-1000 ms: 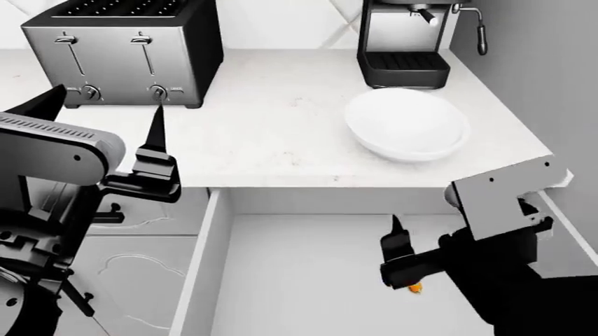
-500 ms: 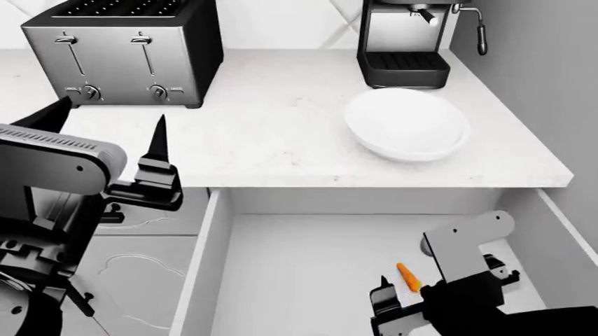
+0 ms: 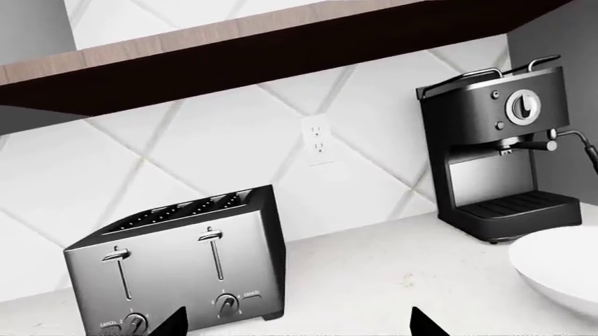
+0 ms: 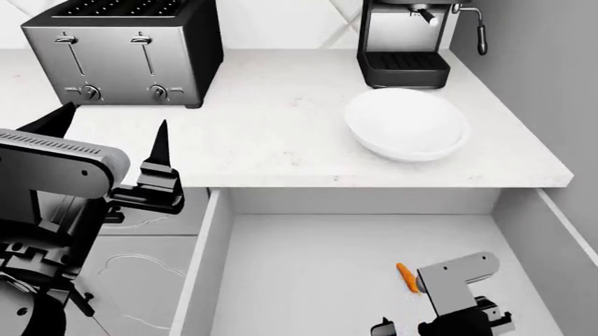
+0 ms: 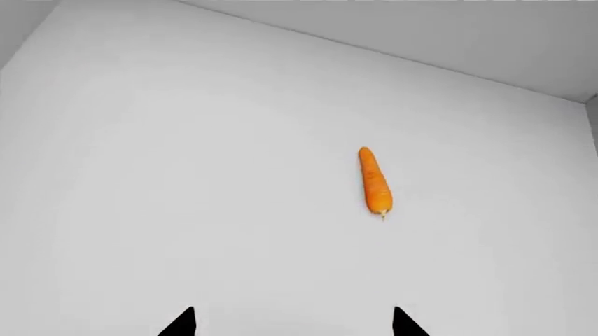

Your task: Place the bar in the bowl and close the drawer.

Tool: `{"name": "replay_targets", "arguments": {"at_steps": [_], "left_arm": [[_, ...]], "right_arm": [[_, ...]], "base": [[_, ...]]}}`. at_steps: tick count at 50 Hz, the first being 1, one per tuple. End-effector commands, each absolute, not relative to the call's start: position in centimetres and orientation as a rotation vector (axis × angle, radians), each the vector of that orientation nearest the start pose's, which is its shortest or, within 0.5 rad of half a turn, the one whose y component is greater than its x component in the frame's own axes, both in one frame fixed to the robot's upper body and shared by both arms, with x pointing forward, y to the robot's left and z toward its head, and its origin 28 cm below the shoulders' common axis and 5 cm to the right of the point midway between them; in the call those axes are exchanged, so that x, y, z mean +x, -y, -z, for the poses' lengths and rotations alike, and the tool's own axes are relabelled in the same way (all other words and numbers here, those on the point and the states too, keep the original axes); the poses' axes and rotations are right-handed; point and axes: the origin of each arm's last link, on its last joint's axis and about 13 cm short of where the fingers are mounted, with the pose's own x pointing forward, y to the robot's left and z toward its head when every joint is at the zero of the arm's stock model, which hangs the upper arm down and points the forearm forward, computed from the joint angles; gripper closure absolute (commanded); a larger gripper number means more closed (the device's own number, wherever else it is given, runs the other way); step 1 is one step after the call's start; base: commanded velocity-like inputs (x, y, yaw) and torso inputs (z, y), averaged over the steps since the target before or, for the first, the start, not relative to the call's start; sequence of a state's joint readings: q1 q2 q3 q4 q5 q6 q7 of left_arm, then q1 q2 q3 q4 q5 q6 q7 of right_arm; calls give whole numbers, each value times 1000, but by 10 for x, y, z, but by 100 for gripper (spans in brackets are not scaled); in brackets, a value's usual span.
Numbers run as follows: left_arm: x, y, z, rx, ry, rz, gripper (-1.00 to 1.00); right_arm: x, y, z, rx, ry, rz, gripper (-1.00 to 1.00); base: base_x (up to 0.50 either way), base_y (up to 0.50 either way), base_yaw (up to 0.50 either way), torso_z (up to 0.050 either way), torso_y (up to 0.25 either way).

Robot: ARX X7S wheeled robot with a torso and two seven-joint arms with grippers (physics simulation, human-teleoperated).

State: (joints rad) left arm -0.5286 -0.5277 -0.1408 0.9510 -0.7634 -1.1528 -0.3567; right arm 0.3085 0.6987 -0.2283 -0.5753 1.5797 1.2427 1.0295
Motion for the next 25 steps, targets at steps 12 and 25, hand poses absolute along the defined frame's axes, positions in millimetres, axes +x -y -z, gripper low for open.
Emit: {"name": "replay_targets", "arguments": {"at_steps": [12,25], "left_arm": [[198,-255,-230,199,252,53,-100],[198,-255,-229,202,250,57,-100]], "right_arm": [[157,131,-116,-147,-823,-135,-100],[157,132,-99,-124,-869,-133,-100]], "base": [[0,0,0,0,0],[0,0,0,0,0]]}}
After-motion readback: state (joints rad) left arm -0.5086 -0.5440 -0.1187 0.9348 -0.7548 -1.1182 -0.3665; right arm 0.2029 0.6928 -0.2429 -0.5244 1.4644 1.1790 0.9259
